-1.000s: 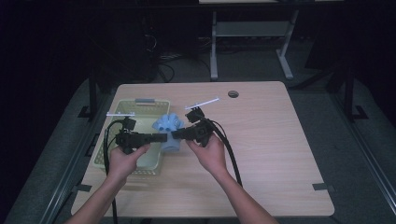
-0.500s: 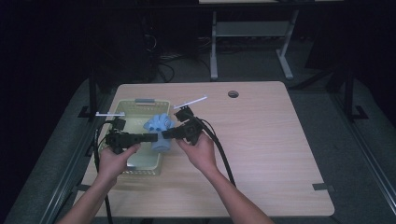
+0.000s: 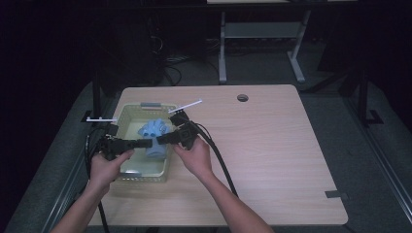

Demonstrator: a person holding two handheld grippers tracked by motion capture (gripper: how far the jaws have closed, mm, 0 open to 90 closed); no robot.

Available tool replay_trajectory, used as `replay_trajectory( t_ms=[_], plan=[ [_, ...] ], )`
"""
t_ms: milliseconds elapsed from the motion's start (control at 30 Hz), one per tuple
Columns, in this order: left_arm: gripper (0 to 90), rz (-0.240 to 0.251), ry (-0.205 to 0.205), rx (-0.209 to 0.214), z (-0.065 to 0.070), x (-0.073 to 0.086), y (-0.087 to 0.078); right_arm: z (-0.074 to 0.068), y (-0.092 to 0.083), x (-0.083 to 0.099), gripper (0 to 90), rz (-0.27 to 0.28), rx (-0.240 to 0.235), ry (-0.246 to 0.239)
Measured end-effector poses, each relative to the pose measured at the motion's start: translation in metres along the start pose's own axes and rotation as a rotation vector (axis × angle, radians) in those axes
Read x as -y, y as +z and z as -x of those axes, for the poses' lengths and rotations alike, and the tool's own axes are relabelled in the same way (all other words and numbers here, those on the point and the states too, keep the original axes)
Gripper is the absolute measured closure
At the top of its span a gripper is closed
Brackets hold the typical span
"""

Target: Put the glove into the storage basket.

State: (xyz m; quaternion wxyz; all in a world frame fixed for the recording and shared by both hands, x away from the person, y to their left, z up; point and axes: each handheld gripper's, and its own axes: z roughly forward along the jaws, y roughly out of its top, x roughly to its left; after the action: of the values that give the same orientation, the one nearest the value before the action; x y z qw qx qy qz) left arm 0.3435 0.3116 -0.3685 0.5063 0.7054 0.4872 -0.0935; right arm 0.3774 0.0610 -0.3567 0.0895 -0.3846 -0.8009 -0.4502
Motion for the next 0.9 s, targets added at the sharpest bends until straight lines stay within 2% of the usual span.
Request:
replay_trajectory(
  t_ms=[100,300,667,900],
  plan=[
    [79.2,-0.002,-0.008,-0.006,-0.005,0.002,-0.005,-0.002,0.011,-0.002,78.5,-0.005,-0.009,0.002],
    [79.2,-0.009,-0.039,-0.001,-0.016,0.004,-0.013,-0.005,0.021,-0.004,78.5,-0.014,-0.013,0.006],
    [79.2,-0.035,-0.059,-0.045,-0.030,0.007,-0.017,-0.004,0.043,-0.004,78.3,-0.039,-0.015,0.012],
    [79.4,-0.062,-0.075,-0.072,-0.037,0.006,-0.015,-0.001,0.057,-0.004,77.9,-0.056,0.005,0.015]
  ],
)
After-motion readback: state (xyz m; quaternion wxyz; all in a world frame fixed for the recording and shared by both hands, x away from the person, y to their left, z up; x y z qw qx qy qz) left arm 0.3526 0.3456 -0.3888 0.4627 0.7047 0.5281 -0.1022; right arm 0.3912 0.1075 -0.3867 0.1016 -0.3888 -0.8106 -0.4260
